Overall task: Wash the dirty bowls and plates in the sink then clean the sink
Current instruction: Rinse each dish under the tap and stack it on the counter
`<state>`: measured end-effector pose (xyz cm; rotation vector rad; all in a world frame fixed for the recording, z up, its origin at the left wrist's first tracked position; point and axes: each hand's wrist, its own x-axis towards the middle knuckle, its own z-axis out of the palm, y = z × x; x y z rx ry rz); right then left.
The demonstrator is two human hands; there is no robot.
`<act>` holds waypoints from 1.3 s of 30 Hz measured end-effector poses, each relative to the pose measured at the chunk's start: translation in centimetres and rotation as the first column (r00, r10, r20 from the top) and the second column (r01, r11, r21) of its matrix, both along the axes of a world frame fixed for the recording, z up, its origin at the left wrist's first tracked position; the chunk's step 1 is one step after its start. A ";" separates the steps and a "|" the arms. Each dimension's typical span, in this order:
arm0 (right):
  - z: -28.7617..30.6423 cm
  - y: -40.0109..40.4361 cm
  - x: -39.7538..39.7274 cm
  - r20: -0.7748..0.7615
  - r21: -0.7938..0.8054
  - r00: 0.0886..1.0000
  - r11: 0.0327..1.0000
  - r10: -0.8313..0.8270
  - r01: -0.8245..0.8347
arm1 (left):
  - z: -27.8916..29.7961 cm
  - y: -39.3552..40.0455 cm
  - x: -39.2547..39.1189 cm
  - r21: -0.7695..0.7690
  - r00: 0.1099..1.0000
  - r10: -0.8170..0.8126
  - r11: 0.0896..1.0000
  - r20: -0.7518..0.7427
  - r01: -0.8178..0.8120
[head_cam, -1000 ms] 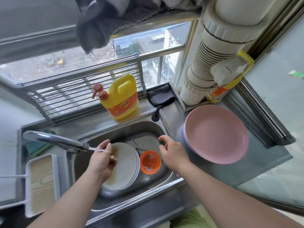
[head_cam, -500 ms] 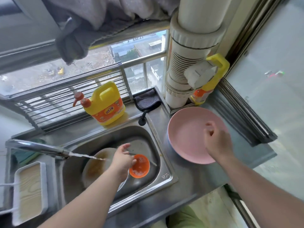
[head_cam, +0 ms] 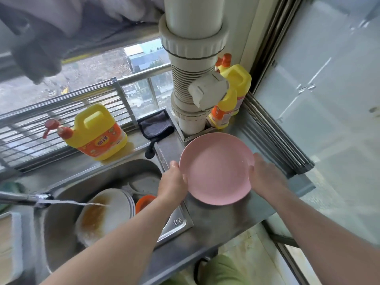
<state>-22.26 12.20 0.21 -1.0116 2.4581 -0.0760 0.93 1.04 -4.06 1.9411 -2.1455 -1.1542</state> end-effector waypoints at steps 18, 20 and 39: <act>3.5 -3.2 13.8 0.258 -0.454 0.964 0.889 0.065 0.061 | -1.4 1.1 15.4 0.379 0.733 0.554 0.825 -0.394 -0.419; 3.0 -4.5 16.8 0.275 -0.460 0.957 0.887 0.092 0.046 | -1.9 1.1 18.7 0.450 0.668 0.639 0.759 -0.381 -0.470; -9.5 -11.8 39.7 0.526 -0.040 0.841 0.991 0.131 -0.130 | 1.7 0.0 41.8 0.068 0.663 0.617 0.752 -0.423 -0.656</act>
